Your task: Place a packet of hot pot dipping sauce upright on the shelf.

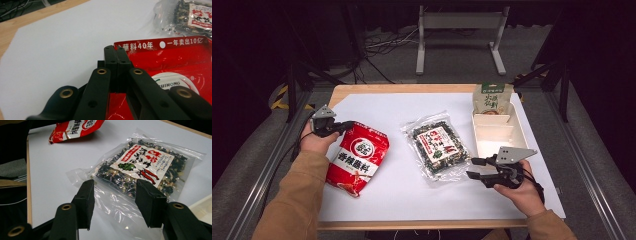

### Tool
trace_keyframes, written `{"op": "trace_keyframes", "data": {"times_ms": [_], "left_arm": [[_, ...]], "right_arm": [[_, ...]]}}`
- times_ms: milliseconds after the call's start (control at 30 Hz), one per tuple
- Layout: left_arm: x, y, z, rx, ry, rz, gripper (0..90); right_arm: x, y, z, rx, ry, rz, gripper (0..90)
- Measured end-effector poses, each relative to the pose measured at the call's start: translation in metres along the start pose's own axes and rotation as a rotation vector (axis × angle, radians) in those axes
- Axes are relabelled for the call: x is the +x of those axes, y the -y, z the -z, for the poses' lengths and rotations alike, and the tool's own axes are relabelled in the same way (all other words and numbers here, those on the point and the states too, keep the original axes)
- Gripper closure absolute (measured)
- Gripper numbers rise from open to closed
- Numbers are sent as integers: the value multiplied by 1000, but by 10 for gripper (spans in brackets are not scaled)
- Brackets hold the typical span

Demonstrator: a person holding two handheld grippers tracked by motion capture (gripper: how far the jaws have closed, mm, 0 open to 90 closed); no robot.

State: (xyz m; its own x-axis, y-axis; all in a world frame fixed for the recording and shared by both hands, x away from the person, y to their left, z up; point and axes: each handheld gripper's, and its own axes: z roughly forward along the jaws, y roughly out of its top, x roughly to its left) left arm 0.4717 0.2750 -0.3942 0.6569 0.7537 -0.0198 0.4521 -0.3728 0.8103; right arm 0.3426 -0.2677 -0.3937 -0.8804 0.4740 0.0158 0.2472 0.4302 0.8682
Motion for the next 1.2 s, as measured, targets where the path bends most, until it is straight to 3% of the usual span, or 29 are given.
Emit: {"op": "trace_keyframes", "data": {"times_ms": [167, 500, 700, 767, 900, 967, 1033, 1200], "left_arm": [[-9, -8, 20, -43, -1, 12, 900], [-37, -19, 52, -87, -21, -50, 900], [-49, -19, 70, -130, -23, -46, 900], [-52, -19, 72, -135, -29, -46, 900], [-62, -19, 79, -127, -32, -83, 900], [-65, -17, 81, -161, -10, -75, 900], [-65, -18, 83, -157, -13, -86, 900], [-67, -17, 86, -172, -1, -70, 900]], "right_arm": [[0, -3, -2, -5, -8, 9, 495], [0, -8, -8, -8, -26, 19, 495], [1, -9, -11, -3, -35, 22, 494], [2, -9, -12, -1, -35, 23, 495], [3, -10, -13, 1, -39, 24, 494], [3, -10, -14, 5, -37, 22, 494], [3, -10, -14, 6, -41, 20, 493], [4, -10, -15, 7, -40, 18, 495]]}}
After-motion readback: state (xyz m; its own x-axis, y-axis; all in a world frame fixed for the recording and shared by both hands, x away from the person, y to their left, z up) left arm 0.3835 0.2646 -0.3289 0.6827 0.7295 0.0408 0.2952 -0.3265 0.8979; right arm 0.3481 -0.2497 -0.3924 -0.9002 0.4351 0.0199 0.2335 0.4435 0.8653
